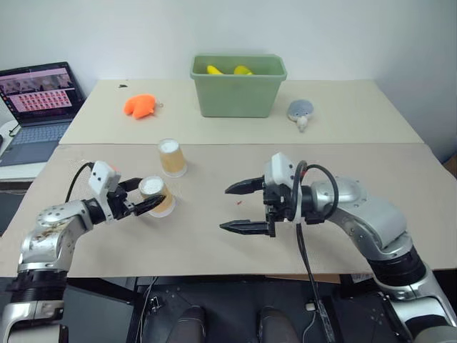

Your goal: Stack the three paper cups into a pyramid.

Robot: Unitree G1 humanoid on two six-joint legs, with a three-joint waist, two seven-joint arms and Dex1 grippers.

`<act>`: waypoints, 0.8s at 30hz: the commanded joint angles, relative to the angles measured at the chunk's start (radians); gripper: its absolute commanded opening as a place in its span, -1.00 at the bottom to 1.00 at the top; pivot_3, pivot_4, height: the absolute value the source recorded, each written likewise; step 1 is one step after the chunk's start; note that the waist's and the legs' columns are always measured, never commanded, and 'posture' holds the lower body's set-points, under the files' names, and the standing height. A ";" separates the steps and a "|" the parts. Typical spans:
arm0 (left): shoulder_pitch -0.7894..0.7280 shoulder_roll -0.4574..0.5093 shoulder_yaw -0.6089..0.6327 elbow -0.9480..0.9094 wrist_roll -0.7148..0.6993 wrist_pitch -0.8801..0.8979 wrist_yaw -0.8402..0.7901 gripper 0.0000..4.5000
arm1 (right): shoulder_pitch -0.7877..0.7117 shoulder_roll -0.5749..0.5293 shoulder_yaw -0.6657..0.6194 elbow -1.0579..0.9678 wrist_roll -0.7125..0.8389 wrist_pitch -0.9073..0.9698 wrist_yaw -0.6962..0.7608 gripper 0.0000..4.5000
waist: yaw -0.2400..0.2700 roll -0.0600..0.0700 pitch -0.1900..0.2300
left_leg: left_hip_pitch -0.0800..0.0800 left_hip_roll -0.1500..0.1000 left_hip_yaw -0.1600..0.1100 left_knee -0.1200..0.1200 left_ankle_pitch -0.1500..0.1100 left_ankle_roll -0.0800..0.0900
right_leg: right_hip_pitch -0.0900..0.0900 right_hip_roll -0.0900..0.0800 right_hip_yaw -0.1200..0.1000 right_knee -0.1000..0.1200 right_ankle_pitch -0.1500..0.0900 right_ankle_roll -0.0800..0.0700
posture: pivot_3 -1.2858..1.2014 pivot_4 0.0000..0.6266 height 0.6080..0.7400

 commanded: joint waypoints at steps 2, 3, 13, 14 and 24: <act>-0.044 -0.005 -0.014 0.024 0.023 -0.034 -0.037 0.99 | 0.009 -0.004 -0.040 -0.052 0.007 0.008 -0.019 1.00 | -0.001 0.000 0.000 | 0.000 0.000 0.000 0.000 0.000 0.000 | 0.000 0.000 0.000 0.000 0.000 0.000 | 0.03 -0.52 0.92; -0.047 -0.008 -0.017 0.022 0.024 -0.034 -0.041 0.99 | 0.012 -0.005 -0.040 -0.053 0.005 0.008 -0.022 1.00 | 0.000 0.000 0.000 | 0.000 0.000 0.000 0.000 0.000 0.000 | 0.000 0.000 0.000 0.000 0.000 0.000 | 0.03 -0.52 0.92; -0.067 -0.022 -0.019 0.008 0.035 -0.037 -0.058 0.10 | 0.023 -0.005 -0.031 -0.047 -0.017 -0.001 -0.029 1.00 | 0.000 0.000 0.000 | 0.000 0.000 0.000 0.000 0.000 0.000 | 0.000 0.000 0.000 0.000 0.000 0.000 | 0.03 -0.52 0.92; -0.073 -0.022 -0.021 0.003 0.036 -0.034 -0.059 0.09 | 0.024 -0.004 -0.031 -0.046 -0.020 -0.001 -0.029 1.00 | 0.000 0.000 0.000 | 0.000 0.000 0.000 0.001 0.000 0.000 | 0.000 0.000 0.000 0.000 0.000 0.000 | 0.03 -0.52 0.92; -0.265 -0.158 -0.184 0.032 0.061 -0.024 -0.140 0.09 | 0.029 0.009 -0.044 -0.040 -0.045 0.001 -0.069 1.00 | 0.008 -0.001 0.000 | -0.001 -0.001 0.000 0.003 0.000 0.000 | 0.002 0.000 -0.001 0.000 0.001 0.001 | 0.03 -0.52 0.92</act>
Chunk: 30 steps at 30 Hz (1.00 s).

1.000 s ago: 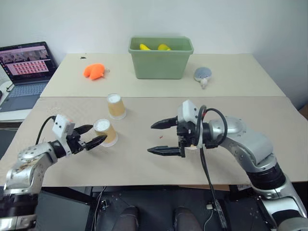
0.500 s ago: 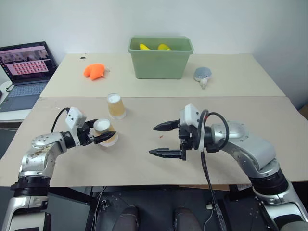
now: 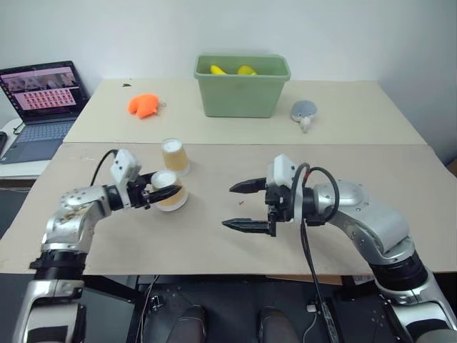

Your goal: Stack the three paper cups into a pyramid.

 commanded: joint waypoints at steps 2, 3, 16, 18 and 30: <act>-0.115 -0.088 -0.112 0.056 0.037 -0.025 -0.082 0.09 | 0.003 0.002 -0.038 -0.029 -0.016 -0.003 -0.036 1.00 | -0.002 0.000 0.000 | 0.000 0.000 0.000 0.001 0.000 0.000 | 0.000 0.000 0.000 0.000 0.000 0.000 | 0.03 -0.52 0.92; -0.130 -0.106 -0.133 0.081 0.051 -0.038 -0.096 0.09 | 0.006 0.001 -0.044 -0.034 -0.015 -0.001 -0.043 1.00 | -0.003 0.000 0.000 | 0.000 0.000 0.000 0.001 0.000 0.000 | 0.000 0.000 0.000 0.000 0.000 0.000 | 0.03 -0.52 0.92; -0.306 -0.268 -0.226 0.459 0.205 -0.256 -0.199 0.31 | 0.052 0.018 -0.119 -0.129 0.032 0.069 -0.141 1.00 | -0.005 -0.001 0.000 | 0.000 0.000 0.000 0.003 -0.001 0.001 | 0.002 0.001 0.000 0.000 0.000 0.000 | 0.03 -0.52 0.92; -0.308 -0.271 -0.210 0.447 0.191 -0.245 -0.212 0.66 | 0.057 0.019 -0.121 -0.130 0.033 0.072 -0.150 1.00 | -0.005 -0.001 0.000 | 0.000 0.000 0.000 0.003 -0.001 0.001 | 0.002 0.001 0.000 0.000 0.000 0.001 | 0.03 -0.52 0.92; -0.160 -0.075 -0.094 -0.115 0.070 0.051 -0.164 0.98 | 0.044 0.060 -0.082 -0.084 0.023 0.052 -0.138 1.00 | -0.031 -0.001 0.001 | -0.001 0.001 -0.001 0.004 -0.001 0.003 | 0.000 0.002 0.001 0.001 0.000 0.001 | 0.03 -0.52 0.92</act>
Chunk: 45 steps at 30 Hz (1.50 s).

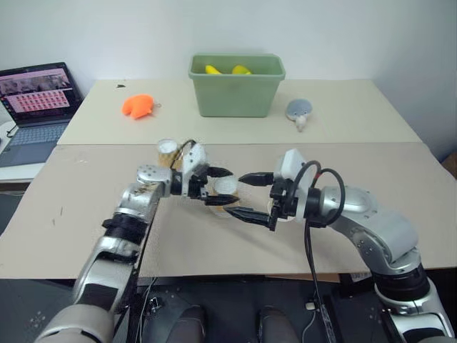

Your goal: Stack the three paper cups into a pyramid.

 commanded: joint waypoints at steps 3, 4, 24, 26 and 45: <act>0.108 0.120 0.136 -0.372 -0.124 0.216 0.094 0.98 | -0.017 0.018 0.007 0.004 0.001 -0.023 0.023 1.00 | -0.003 0.000 0.000 | 0.001 0.001 0.000 0.000 0.000 0.000 | 0.000 0.001 0.001 0.000 0.000 0.000 | 0.03 -0.52 0.92; 0.130 0.124 0.177 -0.421 -0.141 0.250 0.150 0.98 | -0.016 0.019 0.009 0.008 -0.001 -0.025 0.027 1.00 | -0.003 0.000 0.000 | 0.001 0.001 0.000 0.000 0.000 0.000 | 0.000 0.001 0.001 0.000 0.000 0.000 | 0.03 -0.52 0.92; 0.302 -0.237 0.272 -0.257 0.187 0.057 1.038 0.98 | -0.024 0.047 0.024 0.051 -0.025 -0.034 0.046 1.00 | 0.029 0.000 0.000 | 0.001 0.000 0.000 0.001 -0.001 0.000 | 0.002 0.000 0.001 -0.001 0.001 -0.001 | 0.03 -0.52 0.92; 0.249 -0.219 0.281 -0.160 0.182 0.014 1.032 0.98 | -0.021 0.051 0.022 0.045 -0.027 -0.031 0.039 1.00 | 0.029 0.000 0.000 | 0.001 -0.001 0.000 0.001 -0.001 0.000 | 0.002 0.000 0.001 -0.002 0.001 0.000 | 0.03 -0.52 0.92; -0.124 -0.177 0.303 0.379 0.132 -0.193 0.921 0.98 | 0.013 0.052 0.009 0.027 -0.045 -0.043 0.017 1.00 | 0.026 -0.001 0.001 | 0.001 -0.001 0.000 0.001 -0.001 0.000 | 0.002 0.000 0.000 -0.001 0.001 0.000 | 0.03 -0.52 0.92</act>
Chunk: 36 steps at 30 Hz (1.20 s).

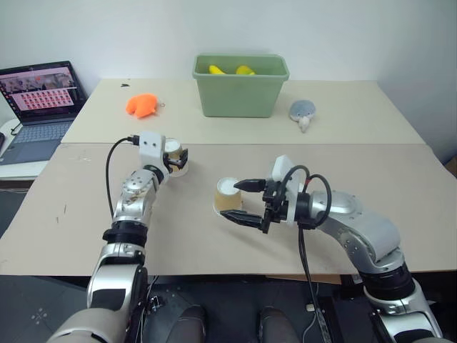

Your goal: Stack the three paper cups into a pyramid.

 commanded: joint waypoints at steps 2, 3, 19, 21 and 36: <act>-0.078 0.011 0.025 0.045 -0.035 -0.028 -0.035 0.98 | -0.002 0.000 -0.018 -0.037 -0.006 -0.041 0.001 1.00 | -0.001 0.000 0.000 | 0.000 0.000 0.000 0.000 0.000 0.000 | -0.001 0.000 0.000 0.000 0.000 0.000 | 0.03 -0.52 0.92; -0.083 0.012 0.026 0.052 -0.037 -0.029 -0.038 0.98 | -0.002 0.000 -0.017 -0.037 -0.007 -0.043 0.001 1.00 | -0.001 0.000 0.000 | 0.000 0.000 0.000 0.000 0.000 0.000 | -0.001 0.000 0.000 0.000 0.000 0.000 | 0.03 -0.52 0.92; -0.079 0.028 0.032 0.051 -0.041 -0.036 -0.050 0.14 | -0.004 0.003 -0.011 -0.027 -0.018 -0.052 0.005 1.00 | -0.002 0.000 0.000 | 0.000 0.000 0.000 0.000 0.000 0.000 | -0.001 0.000 0.000 0.000 0.000 0.000 | 0.03 -0.52 0.92; -0.079 0.031 0.037 0.025 -0.056 -0.035 -0.069 0.14 | -0.004 0.005 -0.010 -0.026 -0.019 -0.051 0.004 1.00 | -0.003 0.000 0.000 | 0.000 0.000 0.000 0.000 0.000 0.000 | -0.001 0.000 0.000 0.000 0.000 0.000 | 0.03 -0.52 0.92; 0.071 0.401 -0.035 -0.695 -0.508 0.561 -0.736 0.14 | 0.024 0.024 -0.009 -0.008 -0.047 -0.057 -0.016 1.00 | -0.027 0.000 0.001 | -0.001 0.002 0.000 0.000 0.000 0.000 | -0.003 0.002 0.001 0.002 0.000 0.000 | 0.03 -0.52 0.92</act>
